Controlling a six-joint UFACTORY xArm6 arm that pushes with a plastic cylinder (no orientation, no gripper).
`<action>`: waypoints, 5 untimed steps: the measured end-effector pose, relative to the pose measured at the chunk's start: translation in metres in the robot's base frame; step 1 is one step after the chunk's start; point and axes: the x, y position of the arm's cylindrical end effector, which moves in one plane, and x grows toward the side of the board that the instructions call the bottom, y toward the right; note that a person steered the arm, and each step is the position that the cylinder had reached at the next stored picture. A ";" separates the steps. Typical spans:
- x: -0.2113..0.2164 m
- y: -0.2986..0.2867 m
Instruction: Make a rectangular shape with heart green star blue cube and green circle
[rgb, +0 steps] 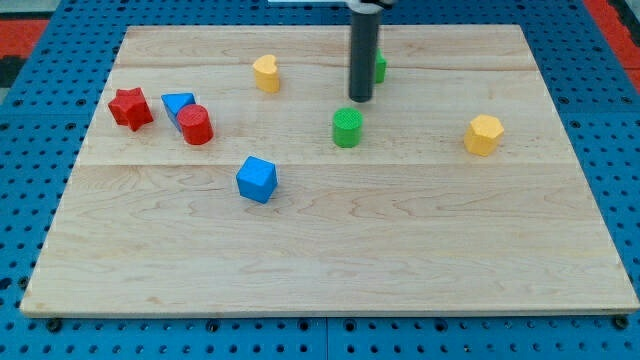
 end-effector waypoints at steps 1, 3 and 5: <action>0.051 -0.032; 0.066 -0.066; 0.076 -0.072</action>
